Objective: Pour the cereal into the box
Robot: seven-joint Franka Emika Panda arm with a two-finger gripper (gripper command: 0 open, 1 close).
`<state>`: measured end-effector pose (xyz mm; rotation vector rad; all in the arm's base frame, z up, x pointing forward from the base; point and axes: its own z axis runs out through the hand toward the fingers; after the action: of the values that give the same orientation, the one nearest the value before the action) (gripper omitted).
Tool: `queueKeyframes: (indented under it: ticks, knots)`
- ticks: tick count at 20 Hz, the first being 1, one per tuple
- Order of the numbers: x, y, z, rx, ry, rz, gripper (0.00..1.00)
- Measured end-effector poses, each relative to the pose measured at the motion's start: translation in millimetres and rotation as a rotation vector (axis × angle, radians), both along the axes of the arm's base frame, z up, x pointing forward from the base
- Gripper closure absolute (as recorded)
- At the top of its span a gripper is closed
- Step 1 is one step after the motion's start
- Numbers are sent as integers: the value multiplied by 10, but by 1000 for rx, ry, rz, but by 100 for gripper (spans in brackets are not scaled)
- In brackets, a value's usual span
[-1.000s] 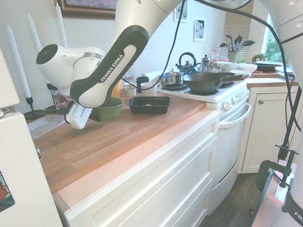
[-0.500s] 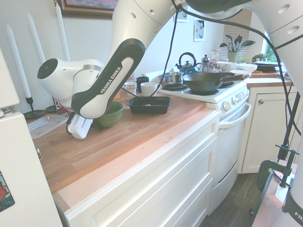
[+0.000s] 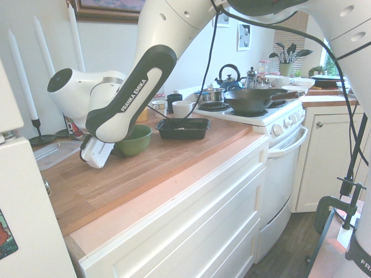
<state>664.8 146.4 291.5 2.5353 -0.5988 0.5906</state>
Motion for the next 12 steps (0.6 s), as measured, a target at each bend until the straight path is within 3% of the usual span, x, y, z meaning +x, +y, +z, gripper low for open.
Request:
queueKeyframes:
  ticks: [4, 12]
  knots:
    - [55, 52, 231, 112, 33, -54, 0]
    - [95, 66, 1181, 310, 97, -137, 0]
